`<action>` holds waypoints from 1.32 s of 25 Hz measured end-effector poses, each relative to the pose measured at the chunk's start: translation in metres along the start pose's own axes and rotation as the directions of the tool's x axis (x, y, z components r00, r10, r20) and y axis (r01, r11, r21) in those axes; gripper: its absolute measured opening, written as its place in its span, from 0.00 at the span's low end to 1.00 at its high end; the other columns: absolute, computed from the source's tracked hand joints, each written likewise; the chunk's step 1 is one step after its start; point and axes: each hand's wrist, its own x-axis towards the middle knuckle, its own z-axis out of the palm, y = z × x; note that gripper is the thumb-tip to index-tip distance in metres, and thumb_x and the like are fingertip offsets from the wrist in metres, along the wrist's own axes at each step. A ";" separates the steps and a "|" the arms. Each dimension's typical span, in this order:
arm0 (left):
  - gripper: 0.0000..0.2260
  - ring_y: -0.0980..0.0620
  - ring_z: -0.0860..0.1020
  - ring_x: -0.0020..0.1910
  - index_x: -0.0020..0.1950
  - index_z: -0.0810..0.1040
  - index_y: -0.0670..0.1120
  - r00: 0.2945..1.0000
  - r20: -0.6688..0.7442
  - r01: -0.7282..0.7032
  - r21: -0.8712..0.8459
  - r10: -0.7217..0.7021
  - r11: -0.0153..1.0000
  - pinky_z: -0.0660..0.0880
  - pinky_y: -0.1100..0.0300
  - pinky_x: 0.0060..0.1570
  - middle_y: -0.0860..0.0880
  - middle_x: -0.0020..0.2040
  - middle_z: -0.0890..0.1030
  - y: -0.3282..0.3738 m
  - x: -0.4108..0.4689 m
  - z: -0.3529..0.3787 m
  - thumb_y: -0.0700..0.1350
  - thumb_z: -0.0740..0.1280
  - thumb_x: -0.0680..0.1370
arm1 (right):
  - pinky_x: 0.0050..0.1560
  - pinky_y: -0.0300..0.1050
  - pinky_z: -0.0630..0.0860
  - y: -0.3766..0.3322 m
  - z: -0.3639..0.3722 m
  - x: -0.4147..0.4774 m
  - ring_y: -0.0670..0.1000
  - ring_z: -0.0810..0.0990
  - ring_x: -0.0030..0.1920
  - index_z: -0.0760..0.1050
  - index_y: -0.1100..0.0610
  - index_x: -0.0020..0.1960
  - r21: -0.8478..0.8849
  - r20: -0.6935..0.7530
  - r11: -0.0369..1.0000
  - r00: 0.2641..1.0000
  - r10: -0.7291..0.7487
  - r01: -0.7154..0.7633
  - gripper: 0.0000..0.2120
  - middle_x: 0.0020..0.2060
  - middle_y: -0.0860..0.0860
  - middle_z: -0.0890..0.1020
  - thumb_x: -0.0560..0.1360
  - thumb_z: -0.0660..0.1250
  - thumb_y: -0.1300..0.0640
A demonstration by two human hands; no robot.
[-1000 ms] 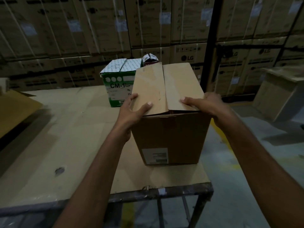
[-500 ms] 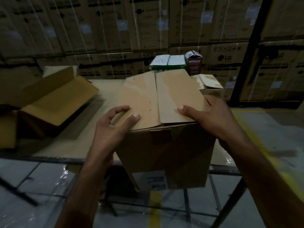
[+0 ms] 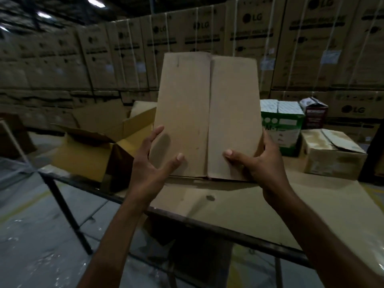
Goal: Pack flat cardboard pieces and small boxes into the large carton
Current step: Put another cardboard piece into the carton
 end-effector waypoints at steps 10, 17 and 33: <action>0.49 0.58 0.74 0.68 0.80 0.59 0.59 1.000 -0.004 -0.019 -0.204 0.019 0.979 0.77 0.50 0.65 0.61 0.70 0.71 -0.068 0.150 -0.030 0.50 0.83 0.66 | 0.67 0.47 0.74 -0.010 0.088 0.113 0.43 0.68 0.68 0.55 0.47 0.82 -0.087 -0.096 0.968 0.965 -0.245 0.237 0.57 0.75 0.46 0.68 0.62 0.82 0.40; 0.52 0.55 0.67 0.72 0.80 0.51 0.66 0.993 -0.019 -0.117 -0.130 0.115 0.985 0.74 0.49 0.68 0.59 0.77 0.61 -0.106 0.260 -0.068 0.53 0.82 0.66 | 0.70 0.42 0.68 -0.026 0.177 0.187 0.45 0.65 0.73 0.52 0.50 0.83 -0.215 -0.174 0.910 0.903 -0.393 0.355 0.58 0.78 0.50 0.66 0.65 0.82 0.43; 0.51 0.56 0.64 0.75 0.82 0.52 0.58 0.926 -0.011 -0.377 -0.044 0.376 0.925 0.77 0.54 0.64 0.55 0.79 0.60 -0.225 0.478 -0.313 0.55 0.81 0.67 | 0.78 0.58 0.63 -0.069 0.509 0.292 0.52 0.57 0.80 0.49 0.57 0.83 -0.120 -0.286 0.891 0.844 -0.454 0.438 0.55 0.81 0.55 0.58 0.70 0.79 0.45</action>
